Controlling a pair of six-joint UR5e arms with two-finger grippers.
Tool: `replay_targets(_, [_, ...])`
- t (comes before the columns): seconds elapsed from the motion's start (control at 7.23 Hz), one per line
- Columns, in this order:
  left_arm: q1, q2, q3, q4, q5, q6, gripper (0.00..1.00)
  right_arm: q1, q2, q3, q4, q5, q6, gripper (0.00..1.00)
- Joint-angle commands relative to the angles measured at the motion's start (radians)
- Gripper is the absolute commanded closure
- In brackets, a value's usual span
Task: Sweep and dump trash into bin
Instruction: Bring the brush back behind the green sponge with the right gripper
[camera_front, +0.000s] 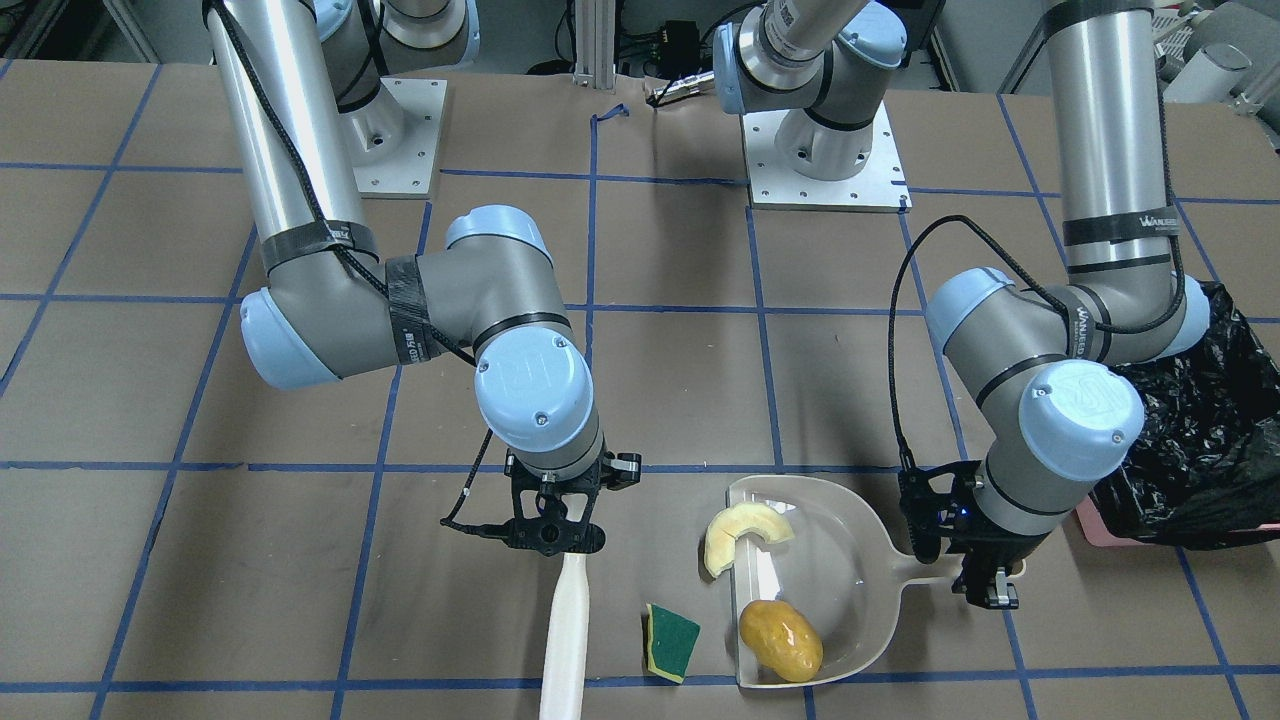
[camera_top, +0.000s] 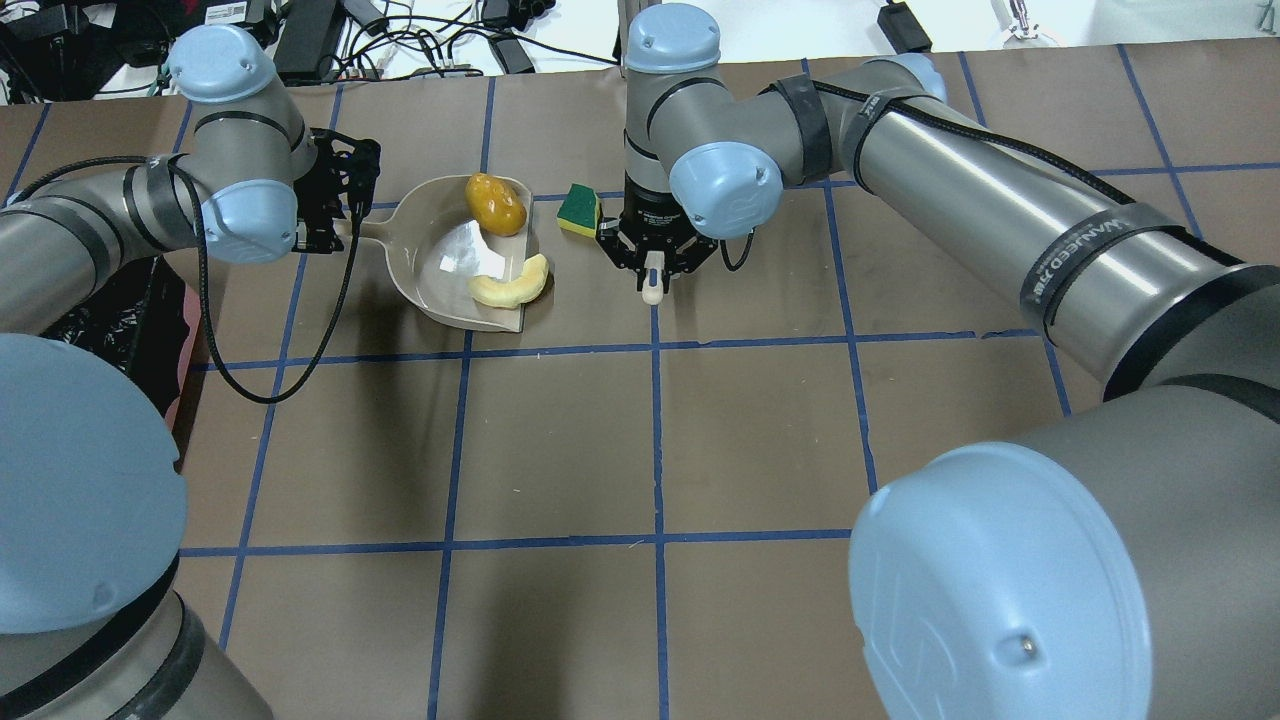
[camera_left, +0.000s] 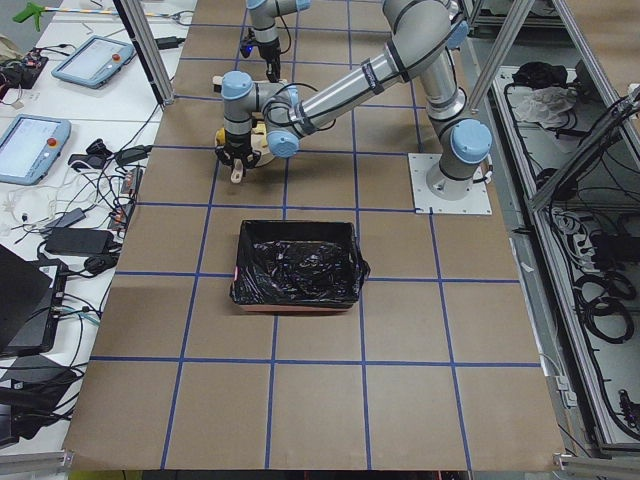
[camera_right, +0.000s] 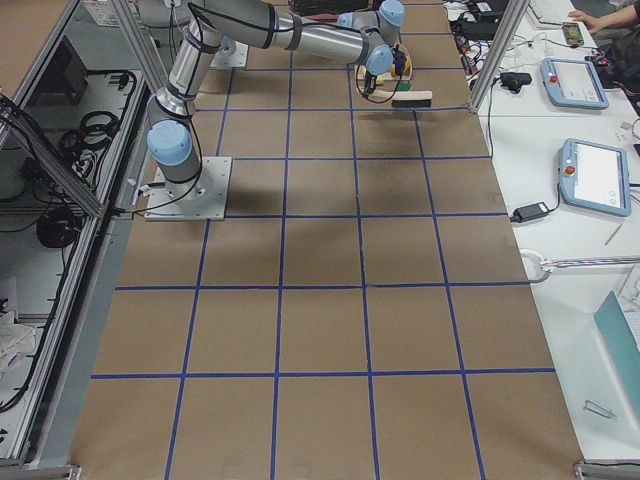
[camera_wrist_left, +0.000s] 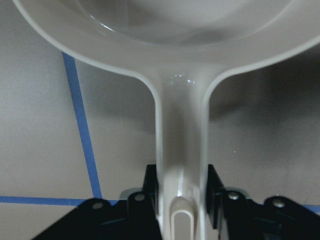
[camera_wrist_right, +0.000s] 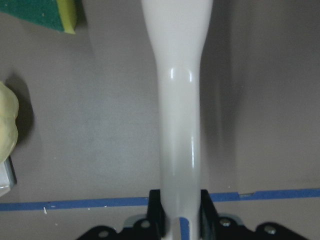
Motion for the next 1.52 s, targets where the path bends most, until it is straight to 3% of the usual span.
replay_targets(0.0, [0.000, 0.001, -0.001, 0.000, 0.000, 0.000, 0.86, 0.011, 0.015, -0.001, -0.014, 0.008, 0.033, 1.00])
replay_targets(1.38, [0.000, 0.000, -0.001, 0.000, 0.000, 0.002, 0.88, 0.158, 0.035, -0.004, -0.084, 0.057, 0.203, 1.00])
